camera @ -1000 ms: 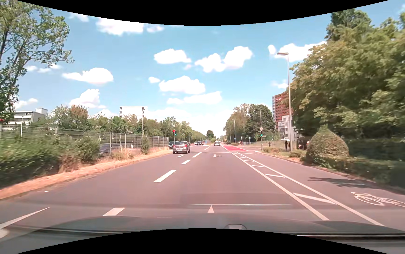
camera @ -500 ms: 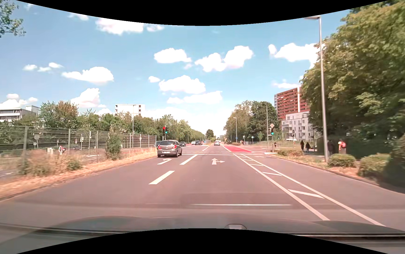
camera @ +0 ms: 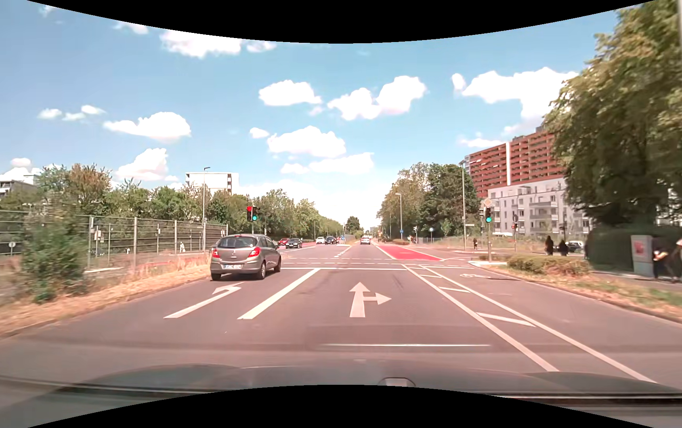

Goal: Follow the waypoints while adhering to traffic rules and regulations

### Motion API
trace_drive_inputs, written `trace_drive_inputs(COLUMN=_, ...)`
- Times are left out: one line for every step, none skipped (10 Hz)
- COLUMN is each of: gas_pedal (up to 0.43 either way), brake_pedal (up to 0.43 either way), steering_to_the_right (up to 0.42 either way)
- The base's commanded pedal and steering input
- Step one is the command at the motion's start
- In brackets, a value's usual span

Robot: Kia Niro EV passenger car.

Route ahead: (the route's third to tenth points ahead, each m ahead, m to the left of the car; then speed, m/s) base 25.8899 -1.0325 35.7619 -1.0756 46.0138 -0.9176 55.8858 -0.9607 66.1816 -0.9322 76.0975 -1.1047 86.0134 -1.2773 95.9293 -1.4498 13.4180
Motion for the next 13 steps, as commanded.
trace_drive_inputs(gas_pedal=0.079, brake_pedal=0.0, steering_to_the_right=-0.003)
trace_drive_inputs(gas_pedal=0.079, brake_pedal=0.0, steering_to_the_right=-0.003)
trace_drive_inputs(gas_pedal=0.067, brake_pedal=0.0, steering_to_the_right=-0.003)
trace_drive_inputs(gas_pedal=0.067, brake_pedal=0.0, steering_to_the_right=-0.004)
trace_drive_inputs(gas_pedal=0.067, brake_pedal=0.0, steering_to_the_right=-0.003)
trace_drive_inputs(gas_pedal=0.067, brake_pedal=0.0, steering_to_the_right=-0.003)
trace_drive_inputs(gas_pedal=0.059, brake_pedal=0.0, steering_to_the_right=-0.003)
trace_drive_inputs(gas_pedal=0.059, brake_pedal=0.0, steering_to_the_right=-0.004)
trace_drive_inputs(gas_pedal=0.059, brake_pedal=0.0, steering_to_the_right=-0.004)
trace_drive_inputs(gas_pedal=0.059, brake_pedal=0.0, steering_to_the_right=-0.003)
trace_drive_inputs(gas_pedal=0.059, brake_pedal=0.0, steering_to_the_right=-0.003)
trace_drive_inputs(gas_pedal=0.059, brake_pedal=0.0, steering_to_the_right=-0.003)
trace_drive_inputs(gas_pedal=0.059, brake_pedal=0.0, steering_to_the_right=-0.004)
